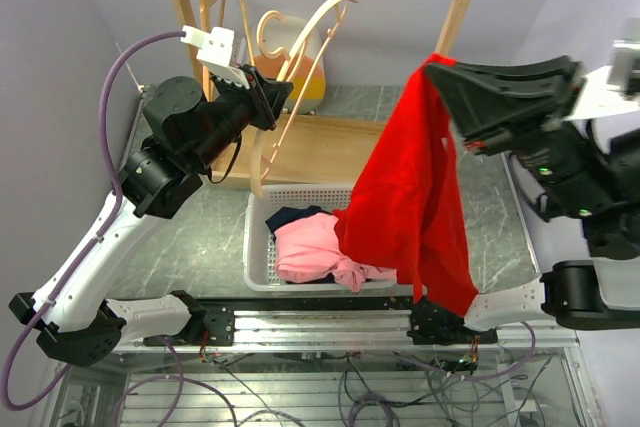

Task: Remove the t-shirt from the hanger

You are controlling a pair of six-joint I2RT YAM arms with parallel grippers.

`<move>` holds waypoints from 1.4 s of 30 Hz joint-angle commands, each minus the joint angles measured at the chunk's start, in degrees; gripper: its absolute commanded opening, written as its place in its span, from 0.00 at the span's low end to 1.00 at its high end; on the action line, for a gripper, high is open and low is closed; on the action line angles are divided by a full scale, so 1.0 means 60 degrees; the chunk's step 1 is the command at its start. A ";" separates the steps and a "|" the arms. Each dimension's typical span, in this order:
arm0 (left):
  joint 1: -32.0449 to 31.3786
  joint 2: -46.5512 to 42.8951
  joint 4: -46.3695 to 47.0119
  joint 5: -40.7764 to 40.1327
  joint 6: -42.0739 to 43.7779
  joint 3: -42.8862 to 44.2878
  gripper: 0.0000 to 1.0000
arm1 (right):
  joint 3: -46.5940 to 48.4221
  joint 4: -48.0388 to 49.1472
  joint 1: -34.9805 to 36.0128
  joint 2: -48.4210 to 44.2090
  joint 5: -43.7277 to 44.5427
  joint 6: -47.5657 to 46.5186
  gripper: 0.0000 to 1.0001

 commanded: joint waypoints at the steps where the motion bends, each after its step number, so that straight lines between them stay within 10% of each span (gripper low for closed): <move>1: 0.0023 -0.0041 0.0420 -0.0132 0.0022 -0.0020 0.07 | -0.0263 0.0482 0.0014 0.0713 0.0303 -0.0075 0.00; 10: 0.0021 -0.0044 0.0330 -0.0136 0.0181 0.0077 0.07 | -0.0211 0.0529 0.0014 0.1821 -0.0195 0.0148 0.00; 28: 0.0026 0.0404 0.0499 0.0318 0.0085 0.0080 0.07 | -0.7306 -0.1840 -0.0006 -0.1809 0.2696 0.5380 0.00; 42: 0.0017 0.0251 0.0526 0.0448 0.0007 -0.0043 0.07 | -0.8454 -0.5106 -0.0217 -0.0077 0.0031 0.8233 0.00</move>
